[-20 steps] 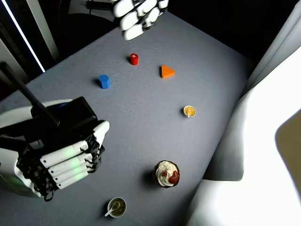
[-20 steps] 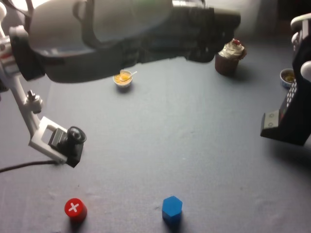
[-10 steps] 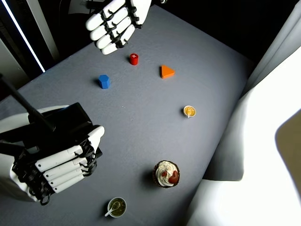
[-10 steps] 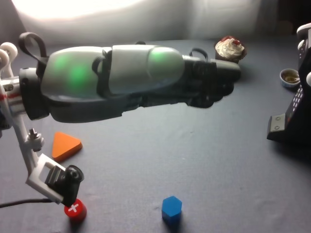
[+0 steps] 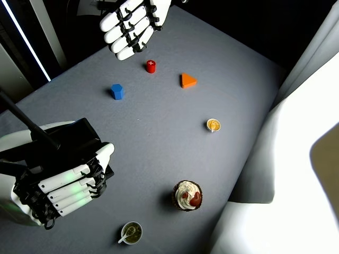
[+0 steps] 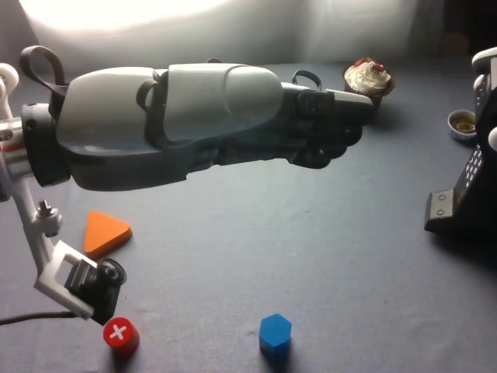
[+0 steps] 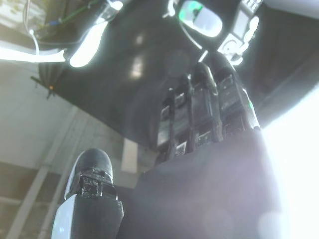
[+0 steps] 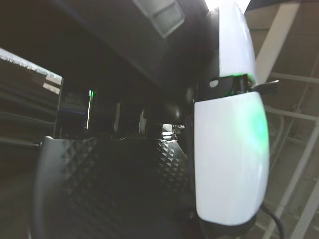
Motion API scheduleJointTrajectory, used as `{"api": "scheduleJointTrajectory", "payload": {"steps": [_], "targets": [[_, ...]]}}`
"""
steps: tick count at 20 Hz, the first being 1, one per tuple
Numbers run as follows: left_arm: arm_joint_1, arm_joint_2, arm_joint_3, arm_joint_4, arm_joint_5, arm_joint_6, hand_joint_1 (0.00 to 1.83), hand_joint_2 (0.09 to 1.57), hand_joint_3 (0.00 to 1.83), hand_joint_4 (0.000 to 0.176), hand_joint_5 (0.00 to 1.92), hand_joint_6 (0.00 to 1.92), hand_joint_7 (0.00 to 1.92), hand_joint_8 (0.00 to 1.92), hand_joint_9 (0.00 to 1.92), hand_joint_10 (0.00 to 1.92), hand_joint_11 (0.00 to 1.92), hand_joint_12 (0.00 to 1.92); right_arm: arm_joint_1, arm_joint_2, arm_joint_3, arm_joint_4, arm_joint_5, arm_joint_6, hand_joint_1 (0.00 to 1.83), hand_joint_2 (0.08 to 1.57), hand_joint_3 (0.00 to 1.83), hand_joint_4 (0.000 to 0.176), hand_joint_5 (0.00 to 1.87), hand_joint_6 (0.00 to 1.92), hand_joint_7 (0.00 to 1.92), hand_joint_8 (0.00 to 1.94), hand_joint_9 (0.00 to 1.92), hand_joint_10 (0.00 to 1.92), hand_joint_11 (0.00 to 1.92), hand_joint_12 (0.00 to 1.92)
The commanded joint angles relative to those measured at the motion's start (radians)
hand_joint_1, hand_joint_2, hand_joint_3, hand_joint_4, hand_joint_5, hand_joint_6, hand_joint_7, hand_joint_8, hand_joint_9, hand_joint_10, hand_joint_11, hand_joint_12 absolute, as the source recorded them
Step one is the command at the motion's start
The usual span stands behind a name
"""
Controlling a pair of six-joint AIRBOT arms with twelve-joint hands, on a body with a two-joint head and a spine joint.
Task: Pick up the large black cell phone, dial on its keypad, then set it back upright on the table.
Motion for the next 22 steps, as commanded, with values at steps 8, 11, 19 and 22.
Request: {"api": "scheduleJointTrajectory", "payload": {"steps": [8,11,19,22], "targets": [[-0.02,0.003,-0.004,-0.062,-0.096,-0.008,0.0,1.17,0.0,0.0,0.19,0.0,0.24,0.0,0.2,0.0,0.0,0.46,-0.014,0.005,0.014,0.025,0.153,0.019,1.49,1.12,0.0,0.0,0.94,0.73,0.85,1.18,0.92,1.11,0.9,1.53],[-0.02,0.001,-0.004,-0.062,-0.096,-0.008,0.0,1.17,0.0,0.0,0.2,0.0,0.25,0.0,0.21,0.0,0.0,0.47,-0.021,0.004,0.014,0.025,0.161,0.019,1.37,1.16,0.0,0.0,0.89,0.85,0.82,1.32,0.87,1.35,0.92,1.15],[-0.02,0.001,-0.004,-0.062,-0.096,-0.008,0.0,1.17,0.0,0.0,0.21,0.0,0.27,0.0,0.24,0.0,0.0,0.57,-0.034,-0.001,0.014,0.025,0.178,0.018,1.48,1.16,0.0,0.0,0.9,0.76,0.74,1.36,0.76,1.34,0.89,1.53],[-0.02,0.001,-0.004,-0.062,-0.096,-0.007,0.0,1.17,0.0,0.0,0.21,0.0,0.26,0.0,0.23,0.0,0.0,0.57,-0.035,-0.001,0.014,0.025,0.178,0.016,1.48,1.14,0.0,0.0,0.95,0.68,0.78,1.31,0.79,1.3,0.88,1.55]]}}
